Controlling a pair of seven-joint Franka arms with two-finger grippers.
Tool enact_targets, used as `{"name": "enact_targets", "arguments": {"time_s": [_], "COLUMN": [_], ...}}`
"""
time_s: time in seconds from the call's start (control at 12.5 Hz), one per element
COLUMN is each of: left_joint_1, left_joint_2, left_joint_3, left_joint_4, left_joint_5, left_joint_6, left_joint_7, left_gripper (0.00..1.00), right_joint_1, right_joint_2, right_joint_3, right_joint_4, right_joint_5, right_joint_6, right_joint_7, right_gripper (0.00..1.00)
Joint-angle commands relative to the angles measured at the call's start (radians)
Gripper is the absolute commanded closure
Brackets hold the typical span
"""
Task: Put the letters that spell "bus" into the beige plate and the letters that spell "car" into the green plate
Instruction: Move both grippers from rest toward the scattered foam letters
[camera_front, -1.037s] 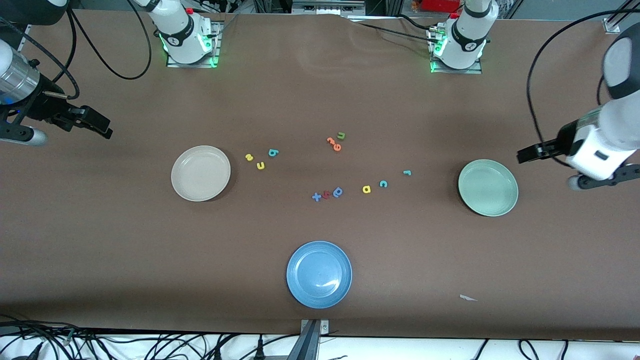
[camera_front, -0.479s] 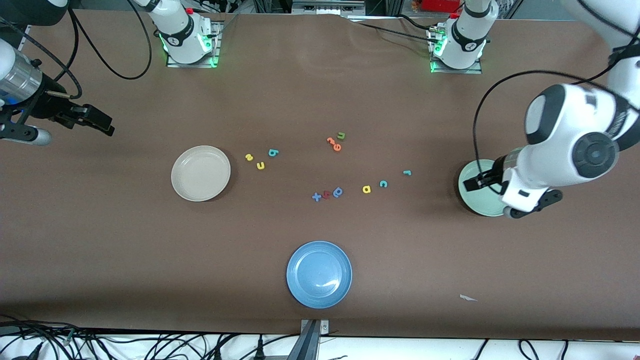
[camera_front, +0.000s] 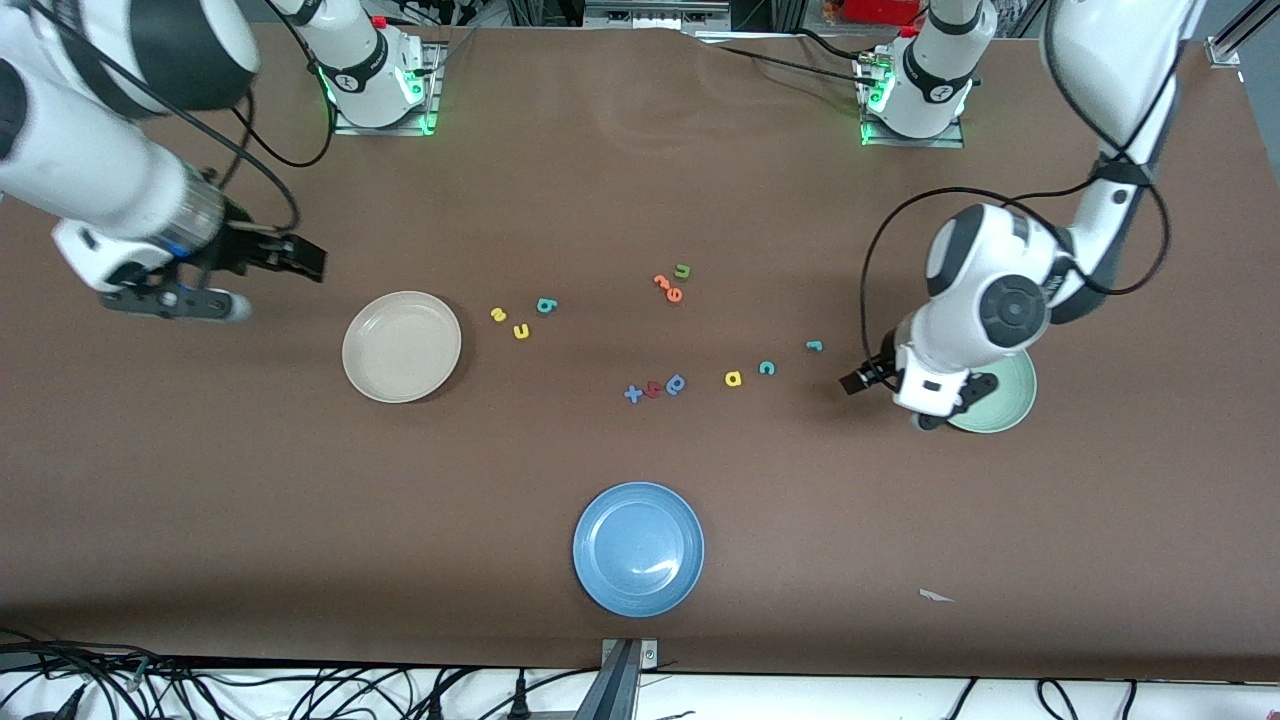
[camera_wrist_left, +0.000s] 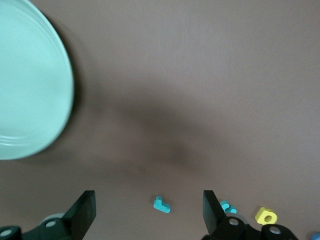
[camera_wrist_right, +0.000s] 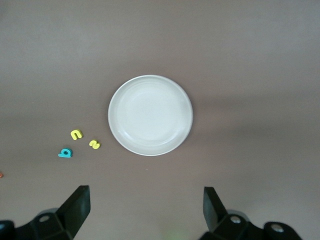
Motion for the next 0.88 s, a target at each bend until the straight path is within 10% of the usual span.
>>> {"name": "enact_targets", "arguments": {"time_s": [0.0, 0.8], "left_joint_1": [-0.02, -0.086], "left_joint_2": [-0.017, 0.048], "left_joint_3": [0.002, 0.002], "left_joint_4": [-0.123, -0.212], "left_joint_5": [-0.026, -0.016], "left_joint_6": [0.135, 0.234], "left_joint_7": [-0.03, -0.079], "left_gripper": [0.06, 0.22], "right_joint_1": [0.08, 0.368], "right_joint_2": [0.058, 0.16], "right_joint_3": [-0.006, -0.003], "right_joint_4": [-0.037, -0.329], "right_joint_5": [0.01, 0.008], "right_joint_6": [0.069, 0.589], "right_joint_7": [0.155, 0.934], "right_gripper": [0.0, 0.0]}}
